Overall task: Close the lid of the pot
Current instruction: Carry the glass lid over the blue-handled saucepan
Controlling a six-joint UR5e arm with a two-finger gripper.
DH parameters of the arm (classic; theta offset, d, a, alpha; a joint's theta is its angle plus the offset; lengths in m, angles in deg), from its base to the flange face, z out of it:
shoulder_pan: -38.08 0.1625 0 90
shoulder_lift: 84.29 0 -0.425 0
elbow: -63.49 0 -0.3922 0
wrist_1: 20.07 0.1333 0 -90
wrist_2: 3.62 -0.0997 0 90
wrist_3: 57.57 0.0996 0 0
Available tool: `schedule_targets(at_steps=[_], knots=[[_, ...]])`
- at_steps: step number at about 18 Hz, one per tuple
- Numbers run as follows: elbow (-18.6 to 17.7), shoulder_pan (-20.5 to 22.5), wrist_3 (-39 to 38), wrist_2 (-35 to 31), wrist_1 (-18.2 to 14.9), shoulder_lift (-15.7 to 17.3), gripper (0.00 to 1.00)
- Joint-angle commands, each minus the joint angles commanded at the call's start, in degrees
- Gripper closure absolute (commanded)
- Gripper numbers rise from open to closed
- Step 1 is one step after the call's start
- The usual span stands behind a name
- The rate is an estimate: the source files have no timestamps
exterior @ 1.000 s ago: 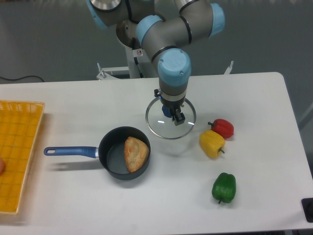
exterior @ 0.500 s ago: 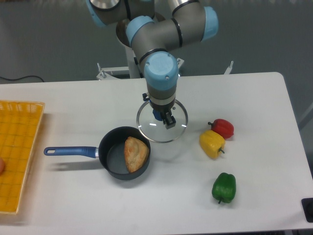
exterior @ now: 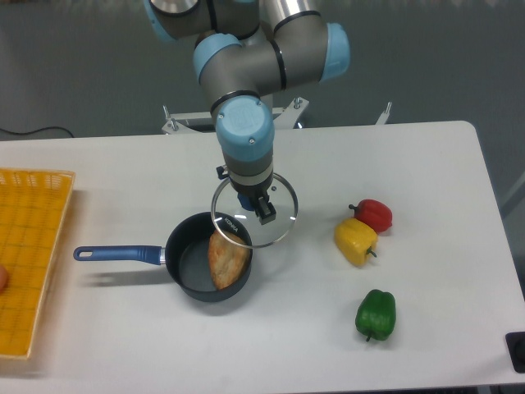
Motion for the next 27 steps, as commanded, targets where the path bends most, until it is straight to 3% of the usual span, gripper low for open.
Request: schedule_targets(at_steps=[12, 27], knots=[[4.04, -4.49, -7.21, 0.88, 0.0, -3.51, 0.36], [5.98, -6.16, -10.72, 1.84, 0.09, -5.63, 0.36]])
